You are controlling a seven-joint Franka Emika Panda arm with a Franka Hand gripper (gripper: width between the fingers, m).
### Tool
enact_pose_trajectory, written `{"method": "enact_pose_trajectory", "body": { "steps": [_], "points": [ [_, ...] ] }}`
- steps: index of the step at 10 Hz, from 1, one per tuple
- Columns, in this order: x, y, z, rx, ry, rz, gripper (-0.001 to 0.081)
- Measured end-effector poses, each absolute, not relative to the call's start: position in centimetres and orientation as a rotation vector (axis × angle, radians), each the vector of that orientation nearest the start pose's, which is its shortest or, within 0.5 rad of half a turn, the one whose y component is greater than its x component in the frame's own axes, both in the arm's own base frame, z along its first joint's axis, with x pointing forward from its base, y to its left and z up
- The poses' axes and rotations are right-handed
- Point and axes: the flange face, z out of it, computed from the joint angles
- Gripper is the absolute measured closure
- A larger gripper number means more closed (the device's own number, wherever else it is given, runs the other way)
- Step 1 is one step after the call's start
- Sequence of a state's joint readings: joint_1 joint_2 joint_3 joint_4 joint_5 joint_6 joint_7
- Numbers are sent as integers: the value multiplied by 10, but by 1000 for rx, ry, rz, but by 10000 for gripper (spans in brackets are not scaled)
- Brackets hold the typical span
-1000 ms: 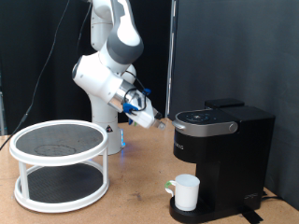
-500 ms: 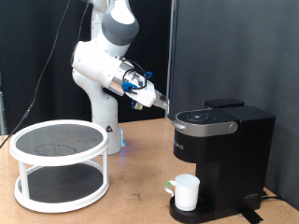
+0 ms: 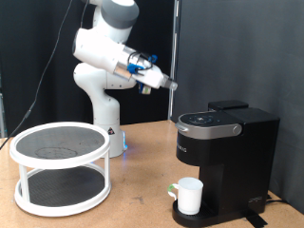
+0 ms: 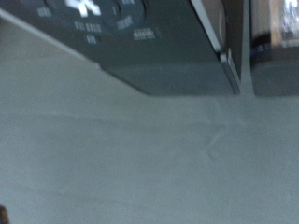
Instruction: Make a cup of coffee with the keurig machine
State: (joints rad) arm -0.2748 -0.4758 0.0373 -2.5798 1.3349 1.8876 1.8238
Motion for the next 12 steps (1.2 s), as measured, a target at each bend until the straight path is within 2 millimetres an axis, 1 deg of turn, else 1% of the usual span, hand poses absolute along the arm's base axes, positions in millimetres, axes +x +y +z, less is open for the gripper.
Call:
{"method": "enact_pose_trajectory", "body": {
  "steps": [1,2,3,4,6,7,9,10,11,12],
  "points": [
    [397,-22,463,-472,2078,1183,72],
    [393,-23,468,-467,2062,1176,72],
    [393,-23,467,-468,2067,1177,72],
    [395,-22,470,-492,2051,1159,72],
    [407,-14,493,-579,2052,1063,72],
    [412,-7,502,-664,2123,978,72],
    [427,9,518,-829,2299,745,72],
    [436,18,525,-854,2372,668,72],
    [446,19,525,-844,2426,627,72],
    [445,19,524,-848,2406,642,72]
  ]
}}
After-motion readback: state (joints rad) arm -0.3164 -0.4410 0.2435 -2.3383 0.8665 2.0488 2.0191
